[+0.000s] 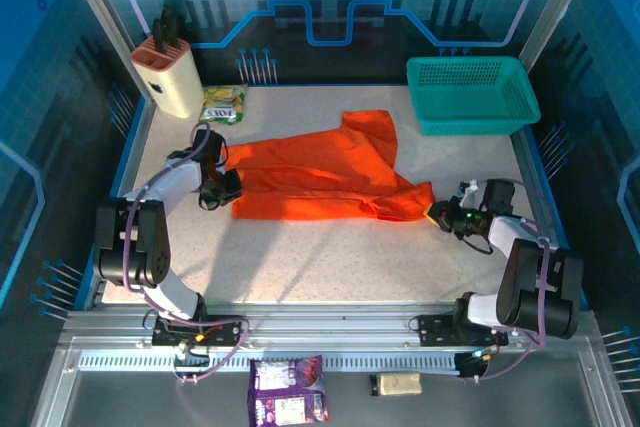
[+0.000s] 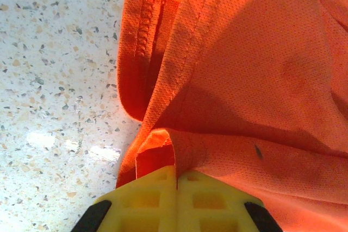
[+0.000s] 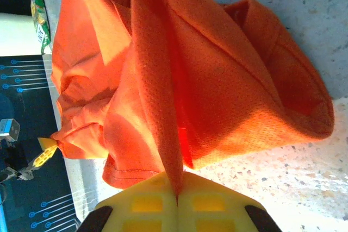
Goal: Fold the inside-out t-shirt
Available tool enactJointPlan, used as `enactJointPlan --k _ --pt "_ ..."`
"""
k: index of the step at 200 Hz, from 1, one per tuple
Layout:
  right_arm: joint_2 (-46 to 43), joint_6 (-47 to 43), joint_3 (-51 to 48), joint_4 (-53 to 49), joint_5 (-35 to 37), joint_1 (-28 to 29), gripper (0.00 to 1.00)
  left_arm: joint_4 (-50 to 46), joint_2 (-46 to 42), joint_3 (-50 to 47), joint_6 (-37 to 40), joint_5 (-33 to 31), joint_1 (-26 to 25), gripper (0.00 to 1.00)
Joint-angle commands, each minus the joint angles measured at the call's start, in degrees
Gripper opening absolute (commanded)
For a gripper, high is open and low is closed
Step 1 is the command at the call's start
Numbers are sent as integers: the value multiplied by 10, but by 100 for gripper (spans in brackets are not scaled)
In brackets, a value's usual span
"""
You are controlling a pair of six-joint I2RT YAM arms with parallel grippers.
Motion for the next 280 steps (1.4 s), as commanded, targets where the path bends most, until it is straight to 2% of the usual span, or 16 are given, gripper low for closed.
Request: enactJointPlan --k 1,62,101,123,215,280 --pt "-25 -4 23 -38 6 4 0 -1 -33 19 11 17 6 0" --pt "-91 -6 105 -111 57 41 0 12 -104 24 4 33 6 0" --pt "-112 -18 147 -134 96 83 0 25 -113 2 -12 78 6 0" --pt "-115 -30 161 -144 113 103 0 23 -129 -8 -19 76 6 0" --pt "-166 -46 163 -162 110 110 0 -15 -146 45 -43 115 6 0" --pt "-176 -25 240 -184 121 112 0 -18 -162 79 -24 138 6 0"
